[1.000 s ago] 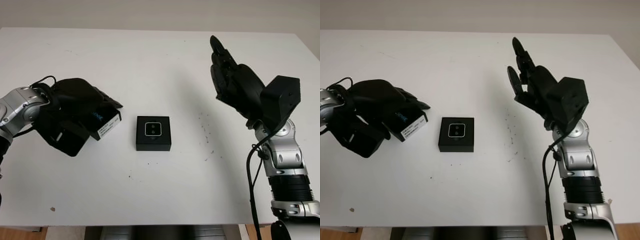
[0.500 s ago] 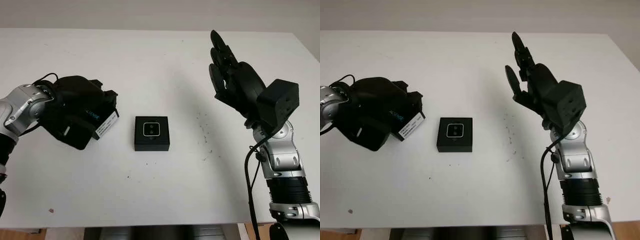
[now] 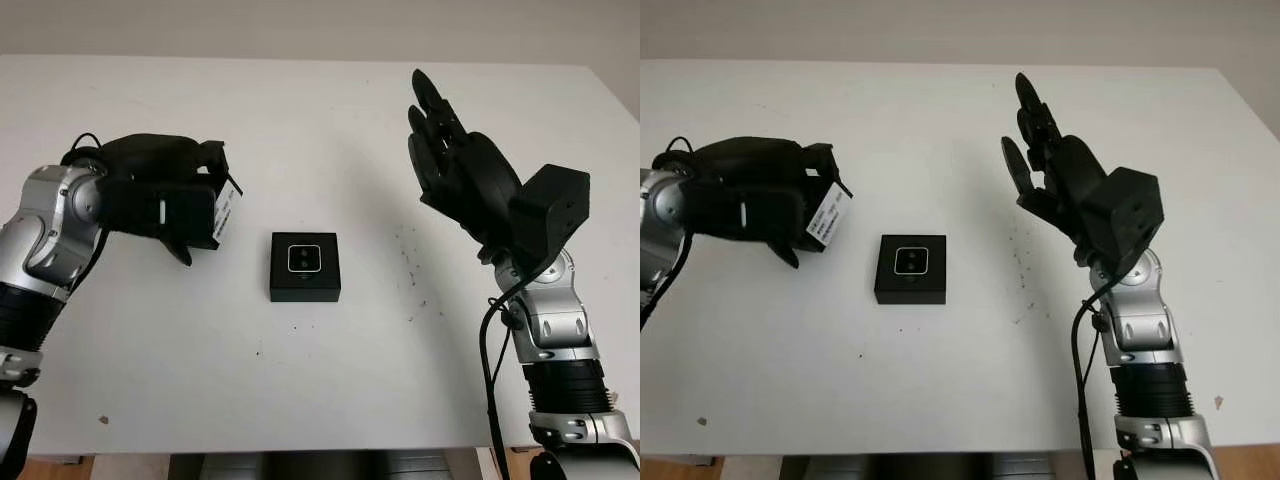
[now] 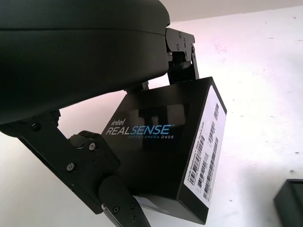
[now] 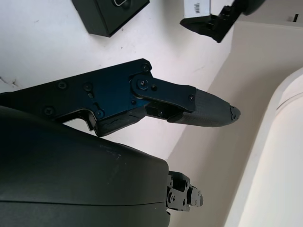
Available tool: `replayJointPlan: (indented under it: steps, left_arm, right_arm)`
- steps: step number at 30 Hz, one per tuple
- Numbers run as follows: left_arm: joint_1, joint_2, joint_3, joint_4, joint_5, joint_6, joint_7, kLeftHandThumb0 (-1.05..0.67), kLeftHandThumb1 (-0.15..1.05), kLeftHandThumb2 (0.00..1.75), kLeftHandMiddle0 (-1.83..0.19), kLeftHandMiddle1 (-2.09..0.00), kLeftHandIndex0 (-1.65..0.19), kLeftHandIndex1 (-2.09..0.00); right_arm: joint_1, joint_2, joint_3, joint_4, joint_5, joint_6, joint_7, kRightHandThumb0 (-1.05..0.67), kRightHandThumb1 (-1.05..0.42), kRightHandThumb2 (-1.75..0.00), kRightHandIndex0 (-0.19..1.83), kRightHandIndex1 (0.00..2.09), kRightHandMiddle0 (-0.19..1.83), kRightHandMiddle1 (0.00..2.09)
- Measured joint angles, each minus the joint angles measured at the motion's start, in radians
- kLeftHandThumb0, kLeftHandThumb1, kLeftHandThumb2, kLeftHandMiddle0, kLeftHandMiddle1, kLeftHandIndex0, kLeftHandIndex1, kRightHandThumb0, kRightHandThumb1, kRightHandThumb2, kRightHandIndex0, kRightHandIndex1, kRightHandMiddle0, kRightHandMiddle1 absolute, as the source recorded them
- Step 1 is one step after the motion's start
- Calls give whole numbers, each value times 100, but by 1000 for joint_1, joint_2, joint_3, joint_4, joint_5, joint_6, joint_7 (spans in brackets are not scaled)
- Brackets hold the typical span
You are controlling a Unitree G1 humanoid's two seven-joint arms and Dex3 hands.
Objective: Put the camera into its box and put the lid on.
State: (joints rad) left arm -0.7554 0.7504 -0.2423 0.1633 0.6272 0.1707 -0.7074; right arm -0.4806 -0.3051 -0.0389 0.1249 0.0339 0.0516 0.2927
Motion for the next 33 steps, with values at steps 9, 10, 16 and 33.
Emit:
replayJointPlan:
  steps: [9, 10, 16, 33]
  left_arm:
    - [-60, -23, -32, -163, 57, 184, -163, -24, 104, 5, -55, -180, -36, -190]
    - [-68, -30, -38, -174, 57, 201, -187, -25, 104, 6, -54, -178, -35, -183]
    - [-128, -87, -67, -213, 54, 364, -310, -25, 105, 7, -63, -166, -37, -171]
    - [-243, -227, -223, -176, 115, 687, -338, -25, 105, 11, -54, -175, -24, -175]
  right_arm:
    - [18, 1, 39, -41, -48, 83, -6, -71, -105, -63, -9, 7, -7, 8]
    - [19, 1, 44, -50, -61, 90, -14, -72, -105, -63, -7, 7, -5, 9]
    - [20, 11, 52, -59, -62, 90, -21, -72, -105, -62, -7, 7, -6, 7]
    - [23, 32, 58, -31, -63, 53, -40, -74, -105, -61, -6, 6, -5, 7]
